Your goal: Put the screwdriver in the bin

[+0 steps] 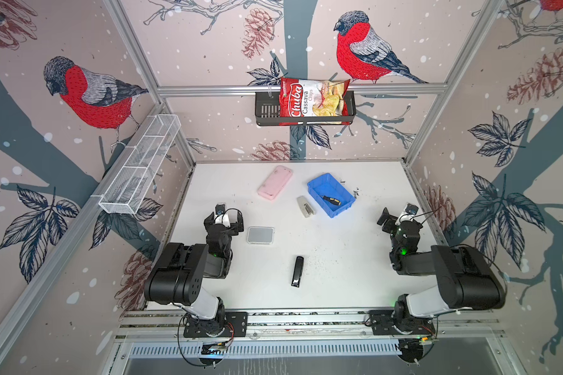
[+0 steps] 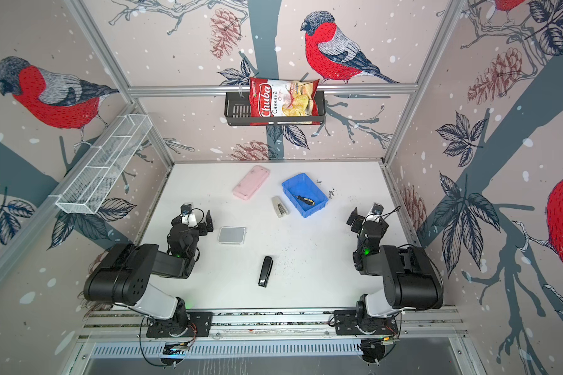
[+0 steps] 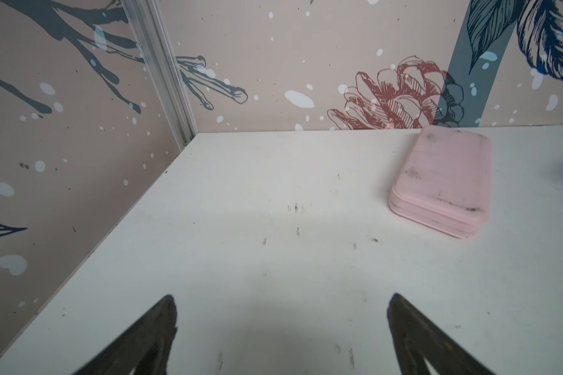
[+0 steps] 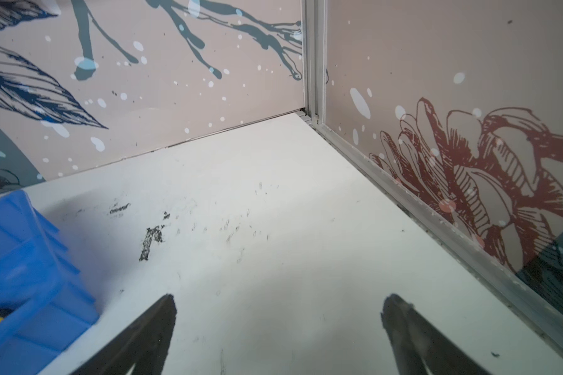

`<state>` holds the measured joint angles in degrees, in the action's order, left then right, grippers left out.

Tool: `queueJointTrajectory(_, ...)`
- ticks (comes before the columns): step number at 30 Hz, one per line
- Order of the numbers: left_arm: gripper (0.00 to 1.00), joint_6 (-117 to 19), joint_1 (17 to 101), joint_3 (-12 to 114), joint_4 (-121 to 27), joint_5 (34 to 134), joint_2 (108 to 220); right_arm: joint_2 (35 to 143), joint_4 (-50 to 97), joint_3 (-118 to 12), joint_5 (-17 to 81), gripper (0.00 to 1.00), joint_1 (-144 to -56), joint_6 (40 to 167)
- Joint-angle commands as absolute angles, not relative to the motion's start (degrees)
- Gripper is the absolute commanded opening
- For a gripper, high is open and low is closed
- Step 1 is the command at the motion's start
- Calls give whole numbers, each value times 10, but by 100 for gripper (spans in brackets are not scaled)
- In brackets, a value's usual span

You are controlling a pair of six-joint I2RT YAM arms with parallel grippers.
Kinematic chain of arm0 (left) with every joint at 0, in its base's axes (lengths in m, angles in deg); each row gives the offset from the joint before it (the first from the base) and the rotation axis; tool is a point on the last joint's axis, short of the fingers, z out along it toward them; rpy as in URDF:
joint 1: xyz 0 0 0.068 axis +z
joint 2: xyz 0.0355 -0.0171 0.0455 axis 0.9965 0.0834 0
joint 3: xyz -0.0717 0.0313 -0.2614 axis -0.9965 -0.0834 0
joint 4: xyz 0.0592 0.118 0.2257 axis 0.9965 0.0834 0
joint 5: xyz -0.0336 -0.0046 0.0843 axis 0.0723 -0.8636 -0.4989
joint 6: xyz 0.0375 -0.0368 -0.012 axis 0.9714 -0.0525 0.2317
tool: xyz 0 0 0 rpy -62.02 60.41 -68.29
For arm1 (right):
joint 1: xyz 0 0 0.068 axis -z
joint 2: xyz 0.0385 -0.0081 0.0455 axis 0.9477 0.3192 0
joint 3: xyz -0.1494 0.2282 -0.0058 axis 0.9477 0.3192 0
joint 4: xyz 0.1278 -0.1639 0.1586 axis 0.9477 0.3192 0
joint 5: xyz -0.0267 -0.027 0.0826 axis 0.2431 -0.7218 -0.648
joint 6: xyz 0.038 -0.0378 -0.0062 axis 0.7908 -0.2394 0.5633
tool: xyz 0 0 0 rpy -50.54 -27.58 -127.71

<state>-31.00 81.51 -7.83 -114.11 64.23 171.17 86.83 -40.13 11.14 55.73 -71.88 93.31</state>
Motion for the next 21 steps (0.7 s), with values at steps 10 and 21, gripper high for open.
queueJointTrajectory(10,99,-318,820,-76,-1183,637,1714,871,-450,110,554,100,-725,918)
queueJointTrajectory(21,99,-319,820,-73,-1177,638,1715,872,-449,109,560,99,-729,916)
